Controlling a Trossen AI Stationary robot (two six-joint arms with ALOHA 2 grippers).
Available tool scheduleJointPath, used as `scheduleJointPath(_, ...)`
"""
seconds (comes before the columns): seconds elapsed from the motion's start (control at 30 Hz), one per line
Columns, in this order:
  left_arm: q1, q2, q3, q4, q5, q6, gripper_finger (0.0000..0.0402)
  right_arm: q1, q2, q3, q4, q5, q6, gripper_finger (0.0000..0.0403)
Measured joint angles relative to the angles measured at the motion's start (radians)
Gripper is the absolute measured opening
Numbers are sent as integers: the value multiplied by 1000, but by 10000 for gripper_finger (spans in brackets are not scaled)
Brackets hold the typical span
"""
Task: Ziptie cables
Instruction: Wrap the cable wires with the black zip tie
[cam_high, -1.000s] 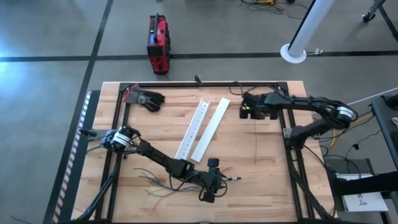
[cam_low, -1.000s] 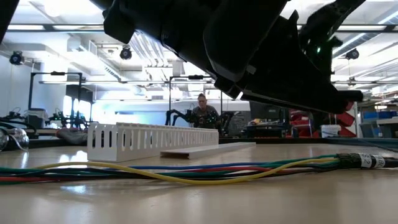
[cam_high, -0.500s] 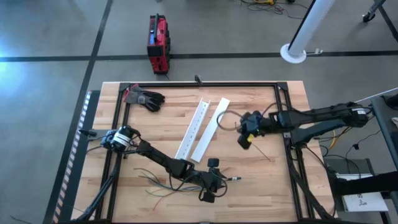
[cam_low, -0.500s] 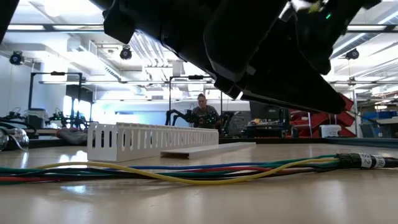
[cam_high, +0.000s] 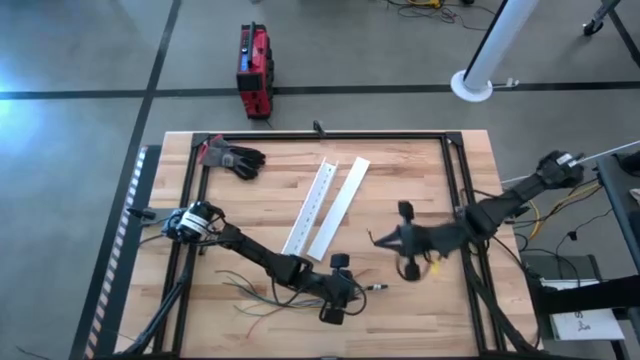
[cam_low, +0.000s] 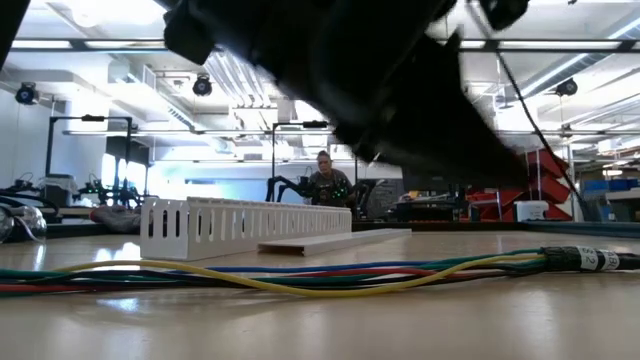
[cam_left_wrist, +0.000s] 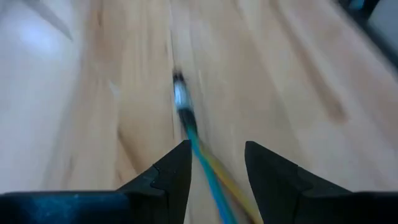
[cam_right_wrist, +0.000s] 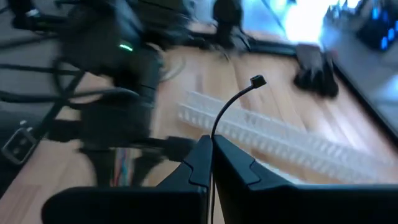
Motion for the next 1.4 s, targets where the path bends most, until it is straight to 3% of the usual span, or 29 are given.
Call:
scheduleJointPath(0.13,0,0,-1,-81,17,-62,136,137,6,0,20,105,-45,0)
scheduleJointPath(0.43,4,9,-1,43,2,-17,118,367,82,-1,122,267,-142,0)
scheduleJointPath(0.57,20,36,-1,84,-27,-19,132,409,129,-1,128,314,-119,0)
scheduleJointPath(0.87,37,145,-1,259,-63,-62,207,426,164,-1,130,371,-125,0)
scheduleJointPath(1.03,41,188,1,339,-75,-82,216,426,159,-2,141,372,-146,0)
scheduleJointPath(1.2,45,209,2,378,-119,-86,173,433,158,-2,165,372,-167,0)
scheduleJointPath(1.4,62,230,4,405,-130,-69,53,459,158,-2,245,372,-267,0)
